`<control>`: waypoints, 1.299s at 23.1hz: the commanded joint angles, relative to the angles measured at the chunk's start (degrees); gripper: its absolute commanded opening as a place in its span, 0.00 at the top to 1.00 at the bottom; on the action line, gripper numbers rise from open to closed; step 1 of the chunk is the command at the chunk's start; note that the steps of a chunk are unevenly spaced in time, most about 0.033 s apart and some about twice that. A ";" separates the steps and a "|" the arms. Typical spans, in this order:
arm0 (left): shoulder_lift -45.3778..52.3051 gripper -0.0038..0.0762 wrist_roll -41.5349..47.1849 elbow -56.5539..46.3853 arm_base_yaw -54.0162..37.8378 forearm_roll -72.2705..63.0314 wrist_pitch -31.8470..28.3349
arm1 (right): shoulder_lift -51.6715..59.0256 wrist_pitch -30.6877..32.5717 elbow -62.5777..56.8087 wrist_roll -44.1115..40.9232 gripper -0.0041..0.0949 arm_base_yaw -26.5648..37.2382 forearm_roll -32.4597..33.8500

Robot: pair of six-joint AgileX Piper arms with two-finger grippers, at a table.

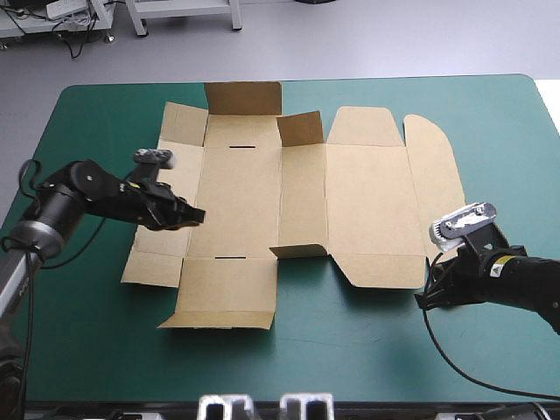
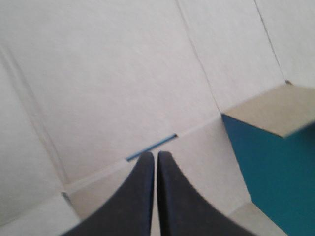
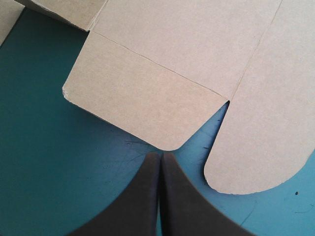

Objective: Fold the box

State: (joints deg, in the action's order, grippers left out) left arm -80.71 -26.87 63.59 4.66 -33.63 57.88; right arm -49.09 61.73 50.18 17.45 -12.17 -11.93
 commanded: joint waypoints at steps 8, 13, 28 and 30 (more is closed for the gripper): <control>-9.64 0.55 -1.84 5.73 -26.30 -3.03 15.70 | 0.54 -4.74 1.46 0.63 0.98 0.13 -0.81; -15.97 0.32 -7.72 5.73 -26.59 -5.11 16.14 | 0.54 -4.61 1.46 0.63 0.98 0.13 -0.81; -22.88 0.33 -18.29 5.73 -26.48 -14.31 15.76 | 0.54 -4.39 1.46 0.48 0.98 0.13 -1.01; -23.54 0.33 -19.71 5.73 -26.48 -15.95 16.08 | 0.54 -4.39 1.46 0.48 0.98 0.13 -1.11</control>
State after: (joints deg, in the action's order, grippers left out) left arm -105.49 -44.67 68.18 -22.00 -44.68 69.12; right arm -49.09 59.56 50.18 17.64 -12.17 -11.95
